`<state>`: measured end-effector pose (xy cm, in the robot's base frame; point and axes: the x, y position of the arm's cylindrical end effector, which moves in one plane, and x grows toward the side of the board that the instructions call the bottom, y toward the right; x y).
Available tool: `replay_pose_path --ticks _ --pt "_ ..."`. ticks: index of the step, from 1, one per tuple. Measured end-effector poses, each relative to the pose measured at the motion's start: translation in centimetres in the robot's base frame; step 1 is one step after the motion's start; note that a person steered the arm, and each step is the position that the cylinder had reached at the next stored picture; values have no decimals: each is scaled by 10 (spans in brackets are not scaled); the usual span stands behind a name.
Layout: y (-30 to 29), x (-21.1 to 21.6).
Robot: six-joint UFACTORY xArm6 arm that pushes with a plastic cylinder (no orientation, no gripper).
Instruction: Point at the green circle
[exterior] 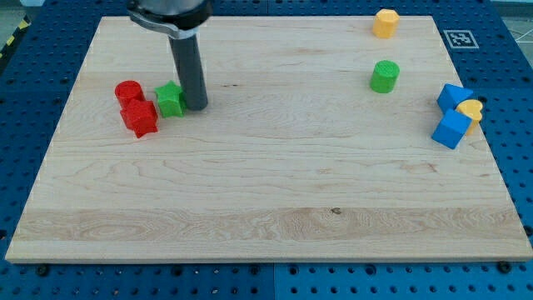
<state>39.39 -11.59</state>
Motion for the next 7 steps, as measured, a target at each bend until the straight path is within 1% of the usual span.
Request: replay_pose_path --ticks 1,2,3,4,5,6,7 --pt "-18 -11" --pt "-25 -11" --pt "-18 -11" --pt "37 -13" --pt "110 -13" --pt "150 -37" --pt "155 -80"
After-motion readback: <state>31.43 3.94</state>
